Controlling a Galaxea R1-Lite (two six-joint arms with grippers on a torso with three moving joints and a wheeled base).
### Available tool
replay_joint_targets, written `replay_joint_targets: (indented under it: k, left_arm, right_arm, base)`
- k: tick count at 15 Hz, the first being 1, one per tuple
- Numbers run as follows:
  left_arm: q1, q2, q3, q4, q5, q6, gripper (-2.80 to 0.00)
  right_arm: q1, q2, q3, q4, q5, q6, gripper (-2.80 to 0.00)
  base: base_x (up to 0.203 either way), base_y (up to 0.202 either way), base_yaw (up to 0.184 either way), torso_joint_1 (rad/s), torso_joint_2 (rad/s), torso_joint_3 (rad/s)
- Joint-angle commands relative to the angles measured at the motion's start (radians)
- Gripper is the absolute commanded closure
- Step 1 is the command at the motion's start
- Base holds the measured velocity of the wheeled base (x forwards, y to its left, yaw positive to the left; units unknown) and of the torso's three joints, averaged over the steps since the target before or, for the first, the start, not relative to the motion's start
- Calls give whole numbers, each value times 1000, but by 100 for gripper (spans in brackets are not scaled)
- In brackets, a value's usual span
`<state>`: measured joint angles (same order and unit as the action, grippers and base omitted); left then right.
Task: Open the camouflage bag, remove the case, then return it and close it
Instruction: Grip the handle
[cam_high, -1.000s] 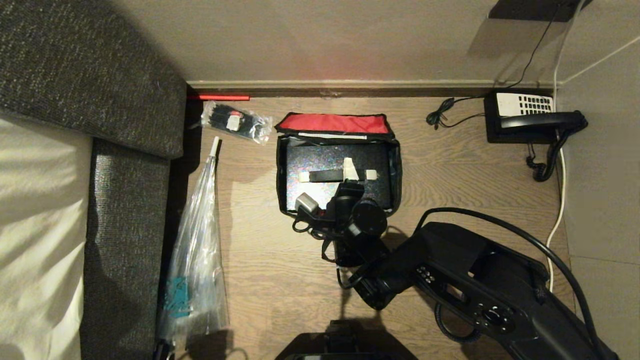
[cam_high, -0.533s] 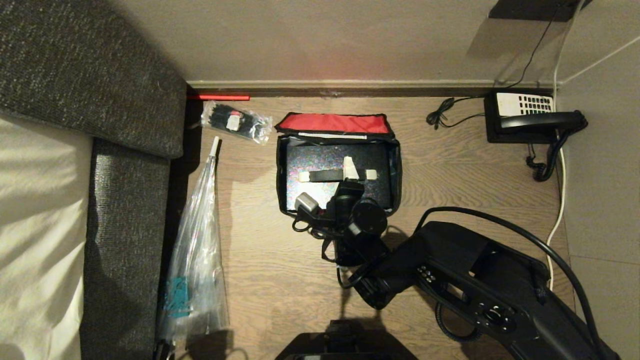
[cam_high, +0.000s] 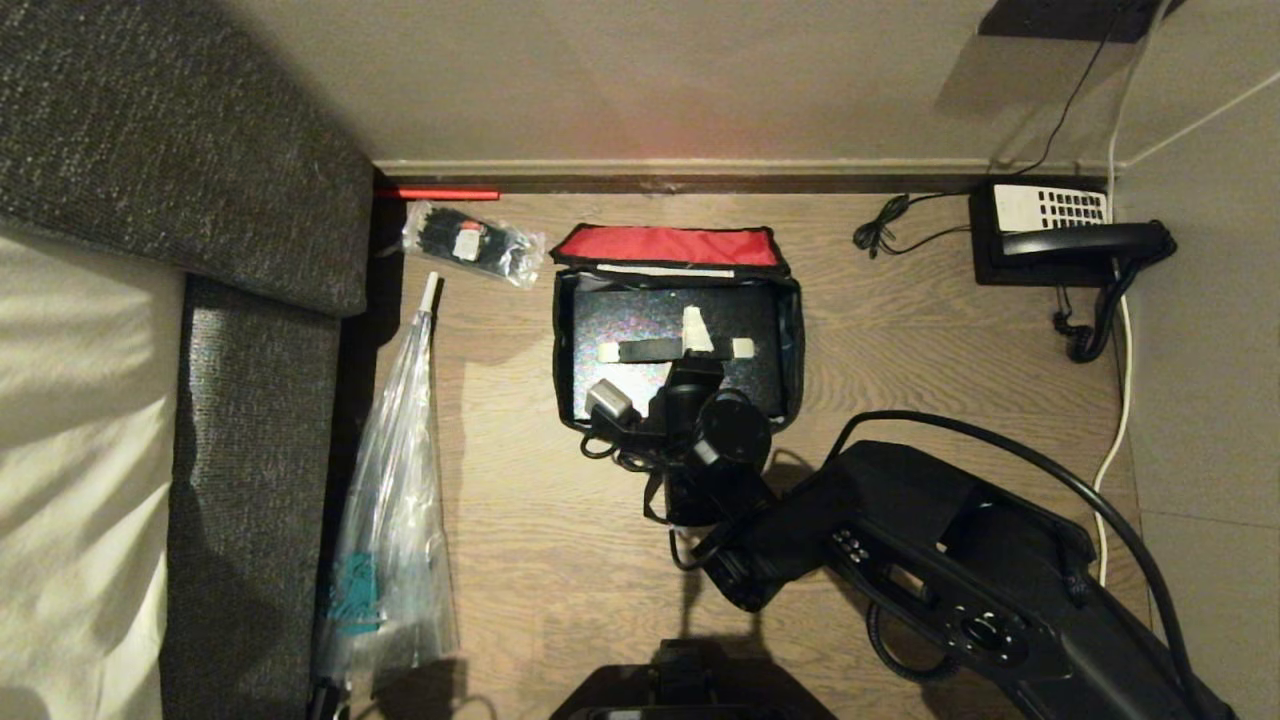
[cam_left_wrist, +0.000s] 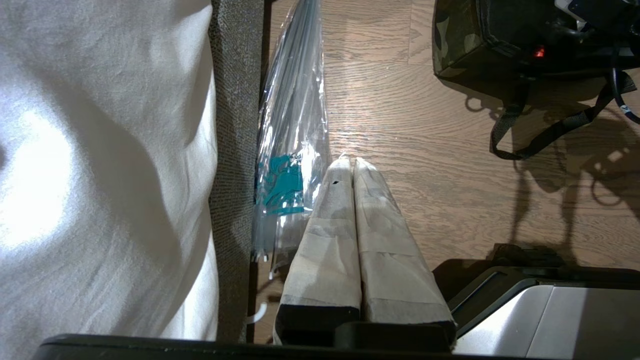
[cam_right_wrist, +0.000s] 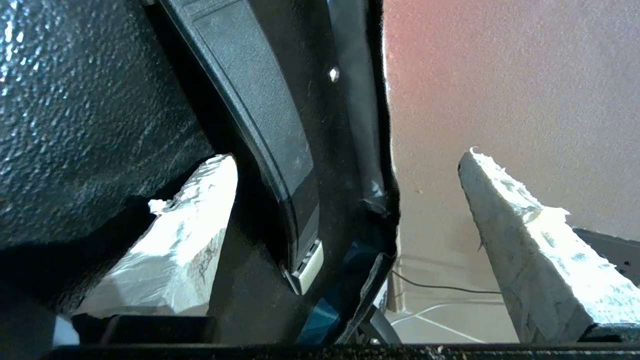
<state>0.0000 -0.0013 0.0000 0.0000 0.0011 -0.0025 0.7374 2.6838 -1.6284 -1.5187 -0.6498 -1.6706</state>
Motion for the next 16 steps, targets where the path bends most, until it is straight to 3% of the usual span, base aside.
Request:
replay_joint_targets:
  k: [1,16]
  left_arm:
    - [0,1,0,0,0,-1,0]
    - [0,1,1,-1,0,-1,0]
  right_arm:
    - [-1,15,-17,-11,-5,-11,-280]
    - [-25,84,-207,-11,-10,-38,-280]
  base:
    - [0,0,0,0,0,0]
    - [0,0,0,0,0,0]
